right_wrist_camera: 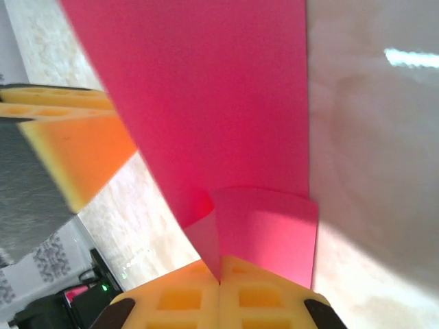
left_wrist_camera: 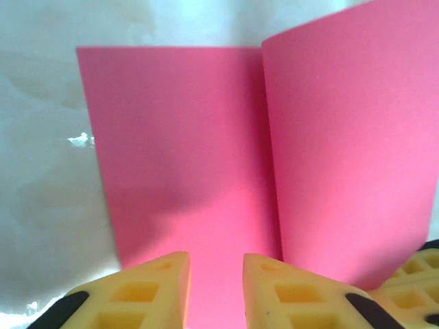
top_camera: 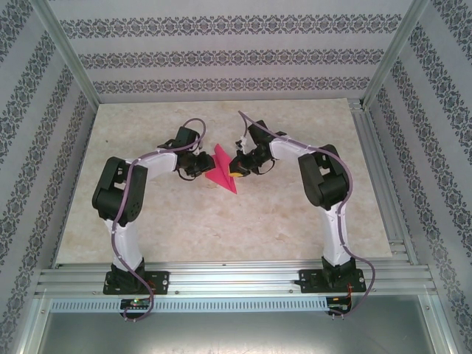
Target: Fold a paper plane with a square sheet of paper (pick it up from the middle)
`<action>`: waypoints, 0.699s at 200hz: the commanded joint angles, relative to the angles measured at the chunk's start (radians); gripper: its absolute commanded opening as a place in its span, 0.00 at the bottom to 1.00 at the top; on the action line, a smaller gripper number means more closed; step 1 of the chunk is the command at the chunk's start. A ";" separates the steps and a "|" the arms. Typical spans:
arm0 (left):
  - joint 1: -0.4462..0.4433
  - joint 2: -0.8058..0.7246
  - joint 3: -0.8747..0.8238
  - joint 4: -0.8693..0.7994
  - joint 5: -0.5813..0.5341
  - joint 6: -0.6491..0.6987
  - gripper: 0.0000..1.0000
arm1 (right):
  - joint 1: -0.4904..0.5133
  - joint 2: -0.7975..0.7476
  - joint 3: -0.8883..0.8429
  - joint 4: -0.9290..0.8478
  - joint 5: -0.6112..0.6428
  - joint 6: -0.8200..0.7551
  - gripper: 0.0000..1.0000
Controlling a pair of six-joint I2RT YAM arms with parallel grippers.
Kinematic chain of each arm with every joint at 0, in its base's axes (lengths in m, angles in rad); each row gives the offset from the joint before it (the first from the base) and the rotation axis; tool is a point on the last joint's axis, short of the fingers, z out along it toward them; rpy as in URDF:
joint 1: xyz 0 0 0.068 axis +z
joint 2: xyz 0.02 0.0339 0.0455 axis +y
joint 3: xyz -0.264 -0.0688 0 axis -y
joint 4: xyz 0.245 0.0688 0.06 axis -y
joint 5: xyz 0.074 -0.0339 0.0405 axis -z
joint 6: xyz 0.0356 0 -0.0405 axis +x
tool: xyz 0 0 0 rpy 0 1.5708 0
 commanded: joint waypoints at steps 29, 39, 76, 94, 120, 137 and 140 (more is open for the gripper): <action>0.005 -0.121 -0.102 0.062 0.050 -0.090 0.25 | 0.049 -0.176 -0.289 0.418 0.113 0.346 0.03; 0.004 -0.127 -0.122 0.059 0.038 -0.105 0.23 | 0.064 -0.194 -0.336 0.471 0.129 0.395 0.03; -0.007 -0.095 -0.146 0.087 0.064 -0.121 0.20 | 0.123 -0.200 -0.409 0.603 0.149 0.487 0.03; -0.009 -0.064 -0.139 0.079 0.045 -0.124 0.19 | 0.124 -0.192 -0.401 0.610 0.145 0.492 0.03; -0.011 -0.062 -0.160 0.089 -0.005 -0.152 0.15 | 0.115 -0.214 -0.391 0.565 0.163 0.470 0.04; -0.015 -0.049 -0.160 0.088 -0.016 -0.162 0.14 | 0.113 -0.205 -0.382 0.573 0.148 0.470 0.04; -0.016 -0.045 -0.159 0.089 -0.016 -0.161 0.14 | 0.113 -0.202 -0.377 0.570 0.144 0.468 0.04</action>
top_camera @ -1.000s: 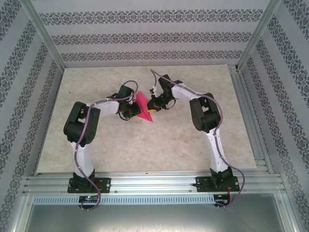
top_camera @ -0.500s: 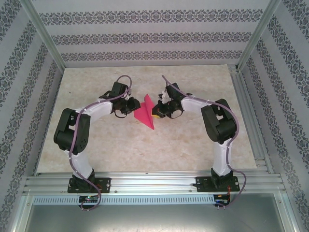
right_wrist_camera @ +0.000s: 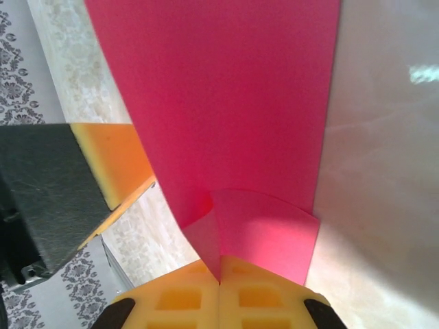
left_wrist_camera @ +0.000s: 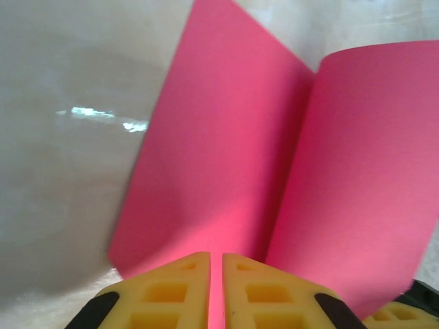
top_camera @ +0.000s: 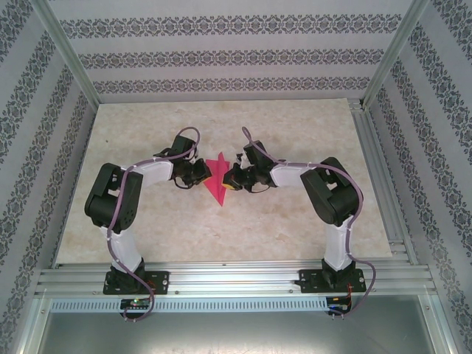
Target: Fold a paper plane with a square sheet of paper (pick it up from the middle)
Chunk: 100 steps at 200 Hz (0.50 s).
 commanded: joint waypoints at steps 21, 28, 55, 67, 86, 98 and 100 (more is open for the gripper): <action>-0.028 0.064 0.023 0.028 -0.028 -0.008 0.13 | -0.011 -0.003 0.042 0.017 -0.006 0.002 0.04; -0.033 0.080 0.038 0.011 -0.030 0.005 0.12 | -0.012 0.006 0.054 0.012 -0.016 -0.005 0.04; -0.045 0.109 0.056 -0.049 -0.066 0.042 0.09 | -0.017 0.019 0.080 -0.024 -0.014 -0.040 0.04; -0.047 0.110 0.045 -0.055 -0.086 0.051 0.09 | -0.029 0.034 0.101 -0.057 -0.027 -0.063 0.04; -0.048 0.121 0.044 -0.065 -0.100 0.066 0.08 | -0.049 0.065 0.127 -0.088 -0.045 -0.084 0.04; -0.047 0.125 0.043 -0.065 -0.101 0.070 0.08 | -0.058 0.082 0.145 -0.114 -0.045 -0.108 0.05; -0.046 0.125 0.044 -0.065 -0.102 0.071 0.08 | -0.059 0.086 0.149 -0.124 -0.045 -0.112 0.05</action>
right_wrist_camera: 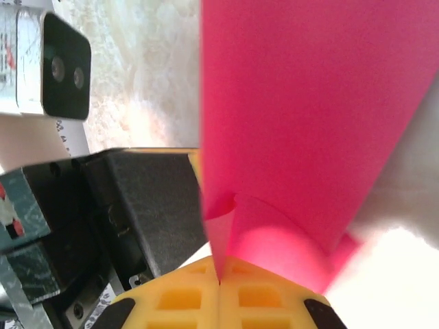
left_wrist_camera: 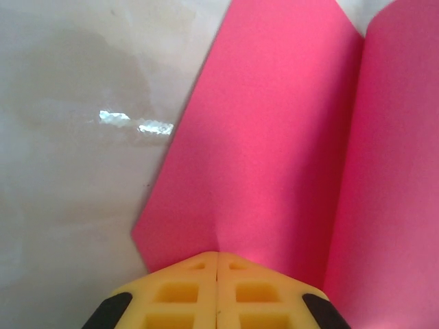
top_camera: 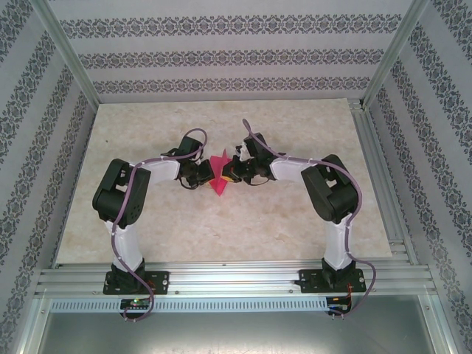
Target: Fold a paper plane with a square sheet of paper (pick it up from the middle)
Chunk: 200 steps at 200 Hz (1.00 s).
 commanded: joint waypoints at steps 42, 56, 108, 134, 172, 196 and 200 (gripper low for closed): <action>-0.008 0.052 0.018 -0.078 -0.058 0.069 0.08 | -0.032 0.083 0.072 -0.097 -0.065 -0.106 0.05; -0.008 0.055 0.026 -0.081 -0.056 0.076 0.08 | -0.032 0.076 0.080 -0.121 -0.075 -0.139 0.06; -0.007 0.055 0.040 -0.077 -0.040 0.083 0.08 | -0.030 0.075 0.119 -0.244 -0.051 -0.225 0.06; -0.008 0.054 0.042 -0.076 -0.037 0.087 0.08 | -0.031 0.102 0.139 -0.277 -0.048 -0.262 0.06; -0.009 0.058 0.041 -0.080 -0.035 0.094 0.08 | -0.043 0.135 0.187 -0.328 -0.061 -0.298 0.06; -0.009 0.059 0.042 -0.084 -0.036 0.099 0.08 | -0.046 0.153 0.204 -0.327 -0.070 -0.302 0.06; -0.008 0.059 0.044 -0.087 -0.038 0.100 0.08 | -0.046 0.155 0.208 -0.332 -0.073 -0.304 0.06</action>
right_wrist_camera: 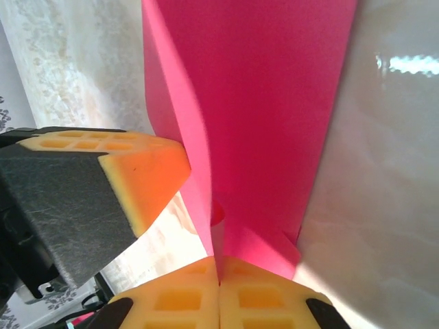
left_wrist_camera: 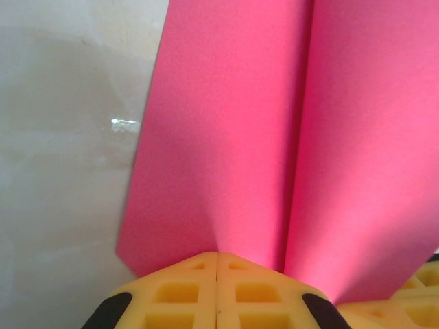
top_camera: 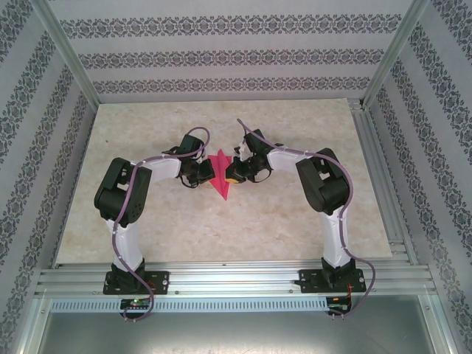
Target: Fold a paper plane with a square sheet of paper (pick it up from the middle)
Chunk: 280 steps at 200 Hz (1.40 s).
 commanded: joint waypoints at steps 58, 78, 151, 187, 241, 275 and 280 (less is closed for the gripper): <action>-0.008 0.042 0.009 -0.072 -0.041 0.045 0.08 | -0.031 0.043 0.045 -0.035 -0.048 -0.053 0.06; -0.008 0.041 0.013 -0.078 -0.041 0.052 0.08 | -0.035 0.052 0.058 -0.059 -0.060 -0.077 0.06; -0.009 0.047 0.021 -0.086 -0.047 0.060 0.08 | -0.037 0.103 0.141 -0.186 -0.038 -0.176 0.06; -0.008 0.047 0.020 -0.090 -0.049 0.062 0.08 | -0.036 0.114 0.168 -0.208 -0.037 -0.195 0.06; -0.009 0.051 0.021 -0.101 -0.063 0.071 0.08 | -0.044 0.117 0.198 -0.226 -0.044 -0.214 0.07; -0.008 0.055 0.024 -0.110 -0.070 0.078 0.07 | -0.052 0.130 0.225 -0.255 -0.040 -0.230 0.06; -0.008 0.054 0.024 -0.111 -0.072 0.079 0.07 | -0.053 0.132 0.227 -0.257 -0.037 -0.231 0.07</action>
